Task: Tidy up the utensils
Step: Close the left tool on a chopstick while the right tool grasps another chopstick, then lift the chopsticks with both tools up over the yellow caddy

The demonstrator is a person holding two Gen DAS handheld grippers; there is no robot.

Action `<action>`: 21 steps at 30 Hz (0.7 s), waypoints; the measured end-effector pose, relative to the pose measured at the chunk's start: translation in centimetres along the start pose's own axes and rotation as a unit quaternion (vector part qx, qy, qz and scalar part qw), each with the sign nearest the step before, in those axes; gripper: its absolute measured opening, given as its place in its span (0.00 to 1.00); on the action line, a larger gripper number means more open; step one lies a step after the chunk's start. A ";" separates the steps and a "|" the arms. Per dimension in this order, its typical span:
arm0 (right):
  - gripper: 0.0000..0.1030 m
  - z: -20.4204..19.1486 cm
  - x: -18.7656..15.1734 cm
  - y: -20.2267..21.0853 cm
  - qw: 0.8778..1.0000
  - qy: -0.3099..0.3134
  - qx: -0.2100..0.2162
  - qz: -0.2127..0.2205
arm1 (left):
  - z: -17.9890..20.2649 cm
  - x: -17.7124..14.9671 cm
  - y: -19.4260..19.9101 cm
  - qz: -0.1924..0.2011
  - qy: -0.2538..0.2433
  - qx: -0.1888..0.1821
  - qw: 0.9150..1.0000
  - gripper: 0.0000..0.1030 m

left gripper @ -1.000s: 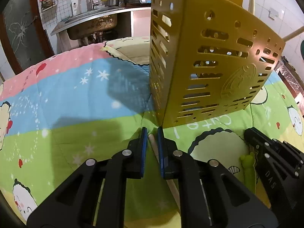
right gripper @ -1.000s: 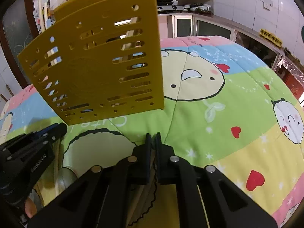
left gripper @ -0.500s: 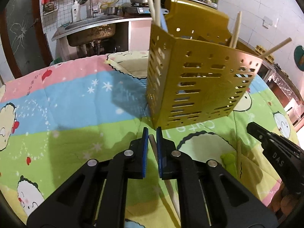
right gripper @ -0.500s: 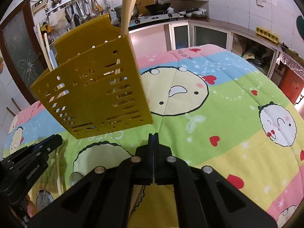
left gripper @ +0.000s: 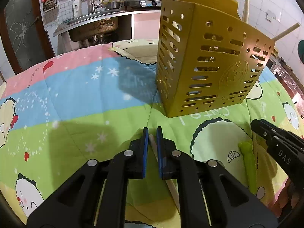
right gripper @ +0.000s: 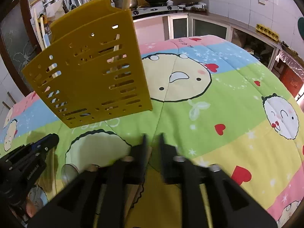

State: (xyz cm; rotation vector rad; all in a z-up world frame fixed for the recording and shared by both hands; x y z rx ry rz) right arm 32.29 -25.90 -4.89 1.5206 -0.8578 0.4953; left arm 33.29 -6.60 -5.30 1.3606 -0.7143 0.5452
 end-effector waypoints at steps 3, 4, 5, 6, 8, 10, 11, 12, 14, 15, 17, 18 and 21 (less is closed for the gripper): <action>0.32 -0.1 -0.4 -0.1 1.000 0.003 -0.004 -0.006 | 0.0 -0.2 -0.2 -0.001 -0.001 0.000 1.000 0.07; 0.32 -0.1 -0.6 -0.1 1.000 0.002 -0.002 -0.010 | 0.0 -0.3 -0.4 -0.002 -0.001 -0.001 1.000 0.07; 0.30 -0.2 -0.9 -0.1 1.000 0.005 -0.007 -0.013 | 0.0 -0.3 -0.4 -0.002 -0.002 -0.001 1.000 0.07; 0.30 -0.4 -1.0 -0.1 1.000 0.010 -0.011 -0.013 | 0.0 -0.3 -0.4 -0.001 -0.002 -0.002 1.000 0.07; 0.29 -0.9 -1.2 -0.1 0.999 0.024 -0.022 -0.012 | 0.0 -0.4 -0.4 0.000 -0.002 -0.003 1.000 0.07; 0.23 -1.3 -1.2 -0.4 0.999 0.031 -0.028 -0.015 | 0.0 -0.4 -0.4 -0.001 -0.002 -0.002 1.000 0.07; 0.19 -1.6 -1.1 -0.7 0.999 0.036 -0.033 -0.018 | 0.1 -0.4 -0.5 -0.002 -0.002 -0.002 1.000 0.07; 0.17 -1.9 -1.1 -0.8 0.998 0.040 -0.036 -0.019 | 0.2 -0.4 -0.6 -0.003 -0.005 0.000 1.000 0.07; 0.10 -2.3 -1.0 -1.1 0.998 0.051 -0.044 -0.022 | 0.5 -0.3 -0.8 -0.005 -0.012 0.004 1.000 0.07; 0.09 -2.4 -0.8 -1.2 0.998 0.048 -0.043 -0.023 | 0.6 -0.2 -0.9 -0.006 -0.016 0.006 1.000 0.07; 0.07 -2.0 -0.4 -1.3 0.999 0.030 -0.031 -0.026 | 0.9 0.0 -1.0 -0.007 -0.020 0.010 1.000 0.06; 0.07 -1.9 -0.2 -1.3 0.999 0.025 -0.026 -0.027 | 1.1 0.0 -1.0 -0.008 -0.024 0.013 1.000 0.06; 0.07 -1.5 0.1 -0.6 1.000 0.019 -0.017 -0.018 | 1.2 0.2 -0.7 -0.003 -0.028 0.011 1.000 0.06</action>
Point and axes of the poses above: each gripper's, at about its wrist camera, not at the fingertips, and y roughly against the way its jaws point, z to its right, x to its top, the point moved 2 cm from there along -y, roughly the way its jaws point, and after that the axes turned 9 degrees about z, right-handed, at the moved point
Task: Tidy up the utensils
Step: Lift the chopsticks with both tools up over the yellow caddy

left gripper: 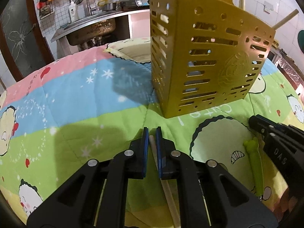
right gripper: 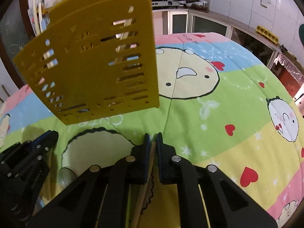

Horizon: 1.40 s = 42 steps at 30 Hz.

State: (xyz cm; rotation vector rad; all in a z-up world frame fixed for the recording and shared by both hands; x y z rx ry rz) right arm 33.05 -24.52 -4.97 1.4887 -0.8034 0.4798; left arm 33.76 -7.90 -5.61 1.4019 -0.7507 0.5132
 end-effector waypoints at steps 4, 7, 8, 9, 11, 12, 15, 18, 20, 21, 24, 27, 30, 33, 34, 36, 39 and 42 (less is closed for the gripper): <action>0.07 0.8 0.6 1.8 1.000 -0.014 0.014 0.023 | -0.3 0.3 0.7 0.002 0.016 -0.009 1.000 0.06; 0.07 1.1 1.3 3.6 0.998 -0.019 0.021 0.049 | -0.4 0.8 2.2 0.018 0.022 -0.014 1.000 0.05; 0.07 1.2 1.6 4.1 0.998 -0.021 0.022 0.056 | -0.4 1.1 2.8 0.025 0.024 -0.017 0.999 0.05; 0.07 1.4 1.9 5.0 0.997 -0.024 0.024 0.068 | -0.4 1.4 3.5 0.032 0.025 -0.020 0.999 0.05; 0.07 1.6 2.5 6.0 0.996 -0.026 0.025 0.083 | -0.3 2.1 4.7 0.045 0.026 -0.025 0.998 0.05; 0.07 1.6 2.8 6.8 0.995 -0.026 0.025 0.095 | -0.3 2.3 5.3 0.052 0.025 -0.026 0.998 0.05; 0.07 1.8 3.7 8.9 0.991 -0.026 0.029 0.126 | -0.1 3.2 7.8 0.083 0.021 -0.031 0.996 0.05; 0.06 1.8 4.5 10.7 0.987 -0.019 0.028 0.157 | -0.1 3.8 9.9 0.108 0.019 -0.036 0.993 0.05; 0.06 1.8 5.0 12.0 0.983 -0.015 0.029 0.181 | 0.0 4.2 11.2 0.128 0.016 -0.035 0.991 0.05; 0.06 1.9 5.1 12.7 0.982 -0.014 0.031 0.188 | 0.1 4.2 11.8 0.136 0.015 -0.034 0.990 0.05; 0.06 2.0 5.4 14.3 0.976 -0.012 0.035 0.213 | -0.1 4.5 13.6 0.168 0.011 -0.031 0.985 0.05; 0.06 2.1 5.5 15.3 0.972 -0.014 0.049 0.230 | -0.6 4.6 14.9 0.191 0.011 -0.031 0.981 0.05; 0.06 2.0 5.4 16.6 0.965 -0.007 0.057 0.257 | -0.7 4.4 15.8 0.207 0.008 -0.031 0.978 0.05; 0.06 1.9 5.1 17.5 0.958 -0.003 0.065 0.280 | -0.7 4.1 16.5 0.222 0.006 -0.032 0.974 0.05; 0.06 1.8 5.0 17.9 0.955 -0.001 0.068 0.289 | -0.8 3.9 16.7 0.226 0.006 -0.033 0.974 0.05; 0.06 1.7 4.8 18.5 0.950 0.002 0.071 0.305 | -0.9 3.6 17.2 0.235 0.006 -0.033 0.971 0.05; 0.06 1.8 4.6 18.7 0.946 0.004 0.076 0.315 | -1.1 3.0 17.9 0.249 0.009 -0.034 0.968 0.05; 0.06 1.8 4.4 18.6 0.945 0.004 0.079 0.319 | -1.3 2.8 18.3 0.258 0.010 -0.032 0.966 0.05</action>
Point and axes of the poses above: each gripper's, at about its wrist camera, not at the fingertips, and y roughly against the way its jaws point, z to its right, x to its top, the point moved 2 cm from there along -y, roughly the way its jaws point, and after that the axes turned 9 degrees about z, right-handed, at the moved point
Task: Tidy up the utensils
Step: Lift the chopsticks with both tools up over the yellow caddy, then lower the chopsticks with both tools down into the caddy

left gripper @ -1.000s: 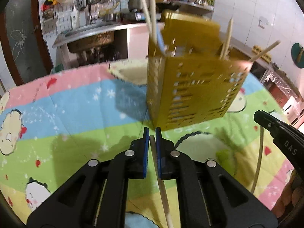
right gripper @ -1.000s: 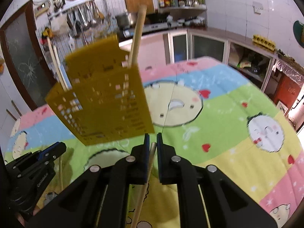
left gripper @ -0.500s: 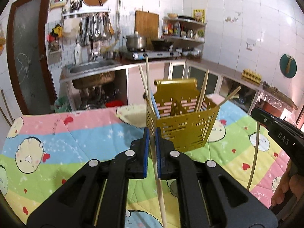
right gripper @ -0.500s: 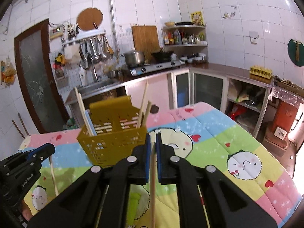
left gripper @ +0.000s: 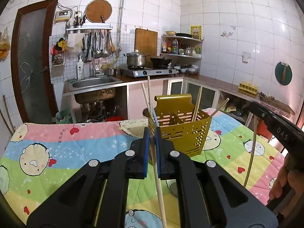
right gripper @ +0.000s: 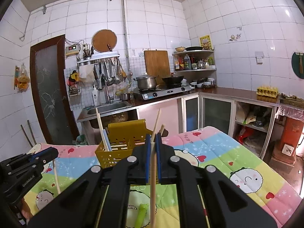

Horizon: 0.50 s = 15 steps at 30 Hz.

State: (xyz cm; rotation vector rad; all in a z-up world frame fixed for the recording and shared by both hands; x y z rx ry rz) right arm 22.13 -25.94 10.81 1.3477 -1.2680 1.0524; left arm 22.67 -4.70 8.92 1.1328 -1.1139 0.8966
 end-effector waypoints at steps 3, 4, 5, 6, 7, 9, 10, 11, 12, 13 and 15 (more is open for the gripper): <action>0.06 -0.1 0.2 0.1 1.000 0.001 0.003 0.009 | 0.1 0.2 0.4 0.009 -0.002 0.000 1.000 0.05; 0.06 -0.1 0.2 0.0 1.000 0.001 0.004 0.010 | 0.1 0.4 0.6 0.014 -0.004 0.001 1.000 0.05; 0.06 -0.1 0.5 0.0 1.000 0.001 0.006 0.013 | 0.1 0.5 0.7 0.018 -0.005 0.002 1.000 0.05; 0.06 0.0 0.5 0.1 1.000 0.001 0.007 0.016 | 0.0 0.7 0.8 0.020 -0.004 0.001 1.000 0.05; 0.06 0.0 0.7 0.1 1.000 0.000 0.008 0.020 | -0.1 0.9 0.8 0.021 -0.002 0.000 1.000 0.05; 0.06 -0.1 1.1 0.0 1.000 -0.001 0.011 0.026 | -0.4 1.2 0.9 0.027 0.005 0.000 1.000 0.05; 0.06 -0.1 1.3 0.0 0.999 -0.002 0.013 0.031 | -0.6 1.5 0.9 0.031 0.008 0.001 0.999 0.04; 0.06 -0.1 1.6 -0.1 0.999 -0.001 0.015 0.035 | -0.7 1.8 0.9 0.034 0.011 0.001 0.999 0.04; 0.06 -0.2 1.9 -0.3 0.999 -0.001 0.016 0.038 | -0.7 2.0 0.9 0.036 0.012 0.000 0.999 0.04; 0.06 -0.3 2.1 -0.4 0.999 -0.002 0.018 0.041 | -0.7 2.5 0.8 0.041 0.014 0.001 0.999 0.04; 0.06 -0.3 2.9 -0.8 0.999 -0.004 0.021 0.050 | -0.7 3.3 0.7 0.050 0.015 0.001 0.999 0.04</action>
Point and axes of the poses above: each gripper's, at about its wrist camera, not at the fingertips, and y roughly against the way its jaws point, z to its right, x to its top, the point moved 2 cm from there along -y, roughly the way its jaws point, and after that the axes turned 9 degrees about z, right-handed, at the moved point
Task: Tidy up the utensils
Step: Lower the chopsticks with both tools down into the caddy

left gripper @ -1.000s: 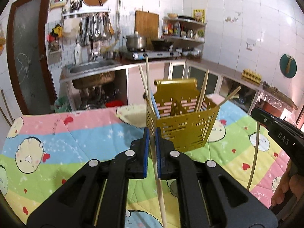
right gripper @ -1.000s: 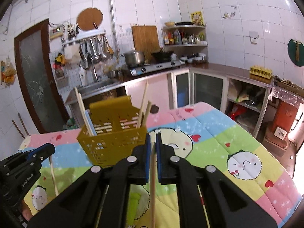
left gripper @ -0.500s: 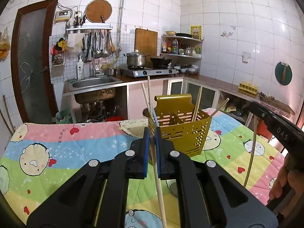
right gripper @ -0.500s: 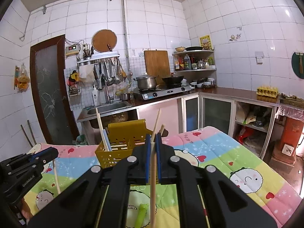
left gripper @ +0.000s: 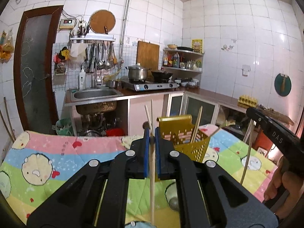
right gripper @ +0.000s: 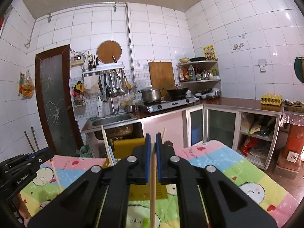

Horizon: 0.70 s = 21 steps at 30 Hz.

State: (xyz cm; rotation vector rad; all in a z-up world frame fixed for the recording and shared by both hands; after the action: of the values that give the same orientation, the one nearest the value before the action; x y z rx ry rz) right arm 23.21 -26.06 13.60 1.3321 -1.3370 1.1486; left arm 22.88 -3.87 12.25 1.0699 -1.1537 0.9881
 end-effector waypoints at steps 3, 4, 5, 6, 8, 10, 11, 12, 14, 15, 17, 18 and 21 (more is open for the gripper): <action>0.06 -0.2 1.0 -0.9 1.000 -0.003 0.004 0.012 | 0.0 1.8 -0.3 0.016 0.004 -0.002 1.000 0.04; 0.06 -0.2 1.5 -1.2 1.000 -0.004 0.005 0.017 | -0.1 2.7 -0.5 0.022 0.007 -0.005 1.000 0.04; 0.06 -0.2 2.0 -1.5 1.000 -0.005 0.005 0.021 | -0.1 3.3 -0.6 0.026 0.009 -0.006 1.000 0.04; 0.06 -0.2 2.7 -2.0 1.000 -0.008 0.007 0.026 | -0.1 4.1 -0.8 0.032 0.011 -0.008 0.999 0.04; 0.06 -0.3 3.8 -2.7 0.999 -0.009 0.008 0.038 | -0.2 5.9 -1.3 0.047 0.014 -0.010 0.999 0.04; 0.06 -0.4 5.2 -3.5 0.999 -0.008 0.006 0.053 | -0.2 7.6 -1.8 0.057 0.022 -0.015 0.998 0.04; 0.06 -0.5 5.9 -3.9 0.998 -0.008 0.007 0.059 | -0.3 8.4 -2.1 0.061 0.026 -0.019 0.998 0.04; 0.06 -0.6 6.5 -4.5 0.998 -0.008 0.006 0.064 | -0.2 9.1 -2.4 0.065 0.030 -0.022 0.997 0.04; 0.06 -0.9 7.3 -5.2 0.997 -0.006 0.006 0.071 | 0.0 10.6 -3.0 0.078 0.030 -0.023 0.996 0.04; 0.06 -1.1 7.8 -5.7 0.997 -0.005 0.005 0.076 | 0.1 11.4 -3.4 0.085 0.030 -0.024 0.996 0.04; 0.06 -1.3 8.5 -6.7 0.996 -0.003 0.004 0.086 | 0.3 12.3 -3.9 0.091 0.029 -0.026 0.995 0.04; 0.06 -1.4 8.8 -6.9 0.996 -0.002 0.003 0.089 | 0.5 12.7 -4.4 0.097 0.027 -0.025 0.995 0.04; 0.06 -1.6 9.4 -8.1 0.995 -0.001 0.000 0.103 | 0.8 13.3 -5.5 0.107 0.024 -0.022 0.994 0.04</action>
State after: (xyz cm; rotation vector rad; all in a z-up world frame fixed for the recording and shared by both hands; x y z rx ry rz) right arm 31.16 -25.91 23.29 1.2155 -1.5035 1.2855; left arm 29.92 -5.14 24.81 0.8958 -1.2628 1.1428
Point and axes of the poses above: each gripper's, at about its wrist camera, not at the fingertips, and y roughly against the way its jaws point, z to its right, x to its top, the point moved 2 cm from there along -y, roughly the way its jaws point, and after that the axes turned 9 degrees about z, right-handed, at the moved point
